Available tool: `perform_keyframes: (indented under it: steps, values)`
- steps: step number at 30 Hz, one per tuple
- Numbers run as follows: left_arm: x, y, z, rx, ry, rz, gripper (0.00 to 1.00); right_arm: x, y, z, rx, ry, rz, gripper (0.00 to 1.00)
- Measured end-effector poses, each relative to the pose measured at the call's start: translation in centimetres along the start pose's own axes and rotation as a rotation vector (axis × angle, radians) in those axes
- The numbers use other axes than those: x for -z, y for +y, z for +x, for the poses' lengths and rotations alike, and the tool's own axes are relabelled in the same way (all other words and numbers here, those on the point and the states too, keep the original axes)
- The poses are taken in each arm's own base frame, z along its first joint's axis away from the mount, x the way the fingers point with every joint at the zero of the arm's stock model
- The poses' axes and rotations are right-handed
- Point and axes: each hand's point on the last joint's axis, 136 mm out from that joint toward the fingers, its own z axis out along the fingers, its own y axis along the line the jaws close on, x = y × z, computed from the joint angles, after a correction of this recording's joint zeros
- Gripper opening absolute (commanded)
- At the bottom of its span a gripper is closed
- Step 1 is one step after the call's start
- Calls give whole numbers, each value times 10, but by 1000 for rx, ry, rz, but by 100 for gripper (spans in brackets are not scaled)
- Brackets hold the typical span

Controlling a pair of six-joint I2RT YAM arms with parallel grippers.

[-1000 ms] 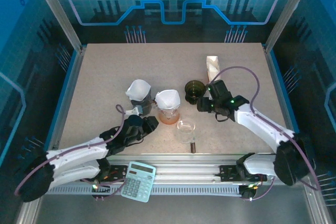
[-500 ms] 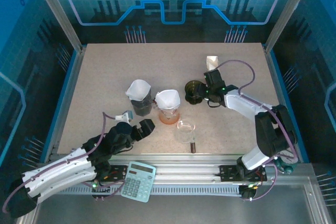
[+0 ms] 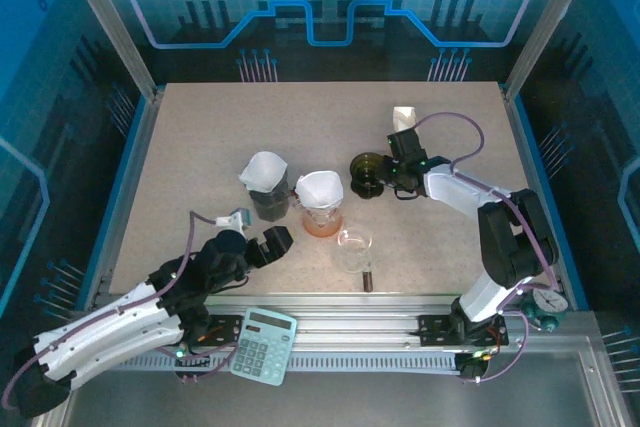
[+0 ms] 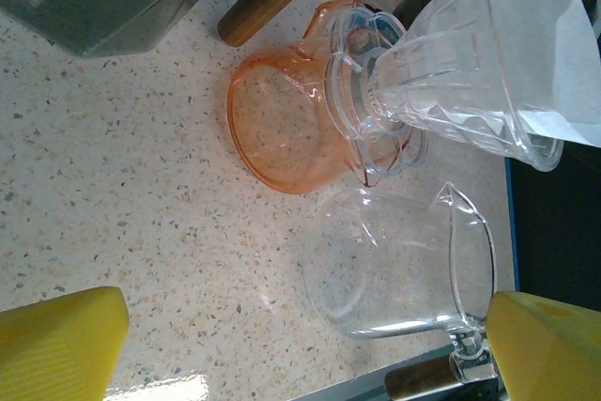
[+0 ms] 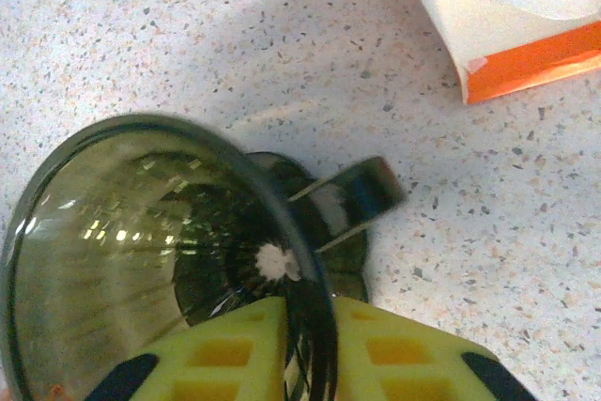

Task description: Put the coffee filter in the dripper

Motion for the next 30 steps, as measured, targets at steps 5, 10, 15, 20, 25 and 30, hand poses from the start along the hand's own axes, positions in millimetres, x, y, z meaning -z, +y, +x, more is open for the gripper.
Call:
perform_keyframes:
  steps: [5, 10, 15, 20, 25, 30]
  values:
    - [2, 2, 0, -18, 6, -13, 99, 8, 0, -6, 1, -17, -14, 3]
    - [4, -1, -1, -29, 6, -14, 99, 24, -19, -5, 0, -24, 4, 0]
    - [6, -5, -3, -46, 5, -9, 99, 51, -36, -3, 7, -44, 2, 0]
    - [10, -9, -6, -67, 5, -8, 99, 93, -37, 2, 48, -89, -55, 0]
    - [14, -12, -8, -84, 5, -10, 99, 138, -34, 16, 93, -114, -136, 0]
    - [14, -6, -5, -89, 15, -33, 99, 176, -30, 39, 146, -96, -220, 0]
